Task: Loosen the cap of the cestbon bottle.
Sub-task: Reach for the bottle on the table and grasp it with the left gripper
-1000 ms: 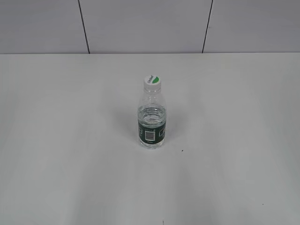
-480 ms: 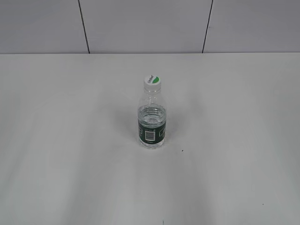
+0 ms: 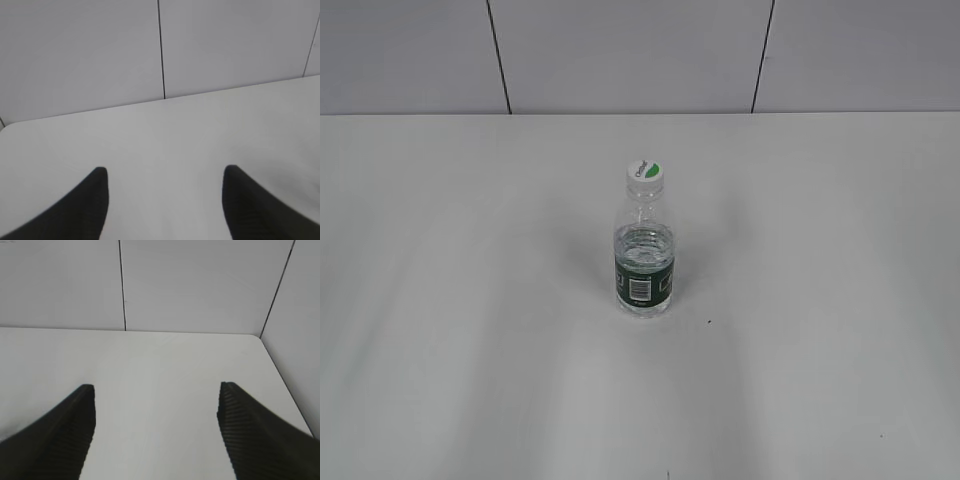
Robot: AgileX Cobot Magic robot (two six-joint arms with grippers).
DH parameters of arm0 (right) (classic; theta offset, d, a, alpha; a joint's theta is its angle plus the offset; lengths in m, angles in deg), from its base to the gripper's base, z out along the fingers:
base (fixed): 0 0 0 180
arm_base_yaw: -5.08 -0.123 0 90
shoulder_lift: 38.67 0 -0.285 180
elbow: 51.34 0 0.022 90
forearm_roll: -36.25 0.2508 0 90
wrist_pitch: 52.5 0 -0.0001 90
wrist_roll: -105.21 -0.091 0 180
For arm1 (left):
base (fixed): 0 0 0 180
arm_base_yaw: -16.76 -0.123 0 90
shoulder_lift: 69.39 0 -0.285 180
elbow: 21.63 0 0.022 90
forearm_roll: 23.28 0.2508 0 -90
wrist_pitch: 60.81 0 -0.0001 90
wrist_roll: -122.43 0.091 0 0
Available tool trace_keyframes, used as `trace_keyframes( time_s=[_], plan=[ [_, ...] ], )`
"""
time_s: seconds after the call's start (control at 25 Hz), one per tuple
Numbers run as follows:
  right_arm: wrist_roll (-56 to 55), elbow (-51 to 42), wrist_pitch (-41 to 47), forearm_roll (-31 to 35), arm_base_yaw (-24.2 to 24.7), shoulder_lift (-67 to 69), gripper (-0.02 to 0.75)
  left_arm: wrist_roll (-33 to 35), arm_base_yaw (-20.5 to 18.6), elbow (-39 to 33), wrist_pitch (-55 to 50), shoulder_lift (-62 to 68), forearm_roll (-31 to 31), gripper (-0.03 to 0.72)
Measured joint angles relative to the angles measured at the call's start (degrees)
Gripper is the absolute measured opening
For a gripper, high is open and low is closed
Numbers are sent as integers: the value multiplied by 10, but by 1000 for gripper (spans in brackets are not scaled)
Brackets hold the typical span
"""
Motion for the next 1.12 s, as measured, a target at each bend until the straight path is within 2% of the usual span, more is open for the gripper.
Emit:
trace_keyframes(
  time_s=[0.6,0.88,1.12],
  plan=[
    [0,0,-87,-1,0,74,581,0,0,0,330,289,4,435],
    [0,0,-101,-1,0,103,581,-17,0,0,464,408,83,411],
    [0,0,-108,-1,0,116,581,-54,0,16,508,505,118,391]
  ],
)
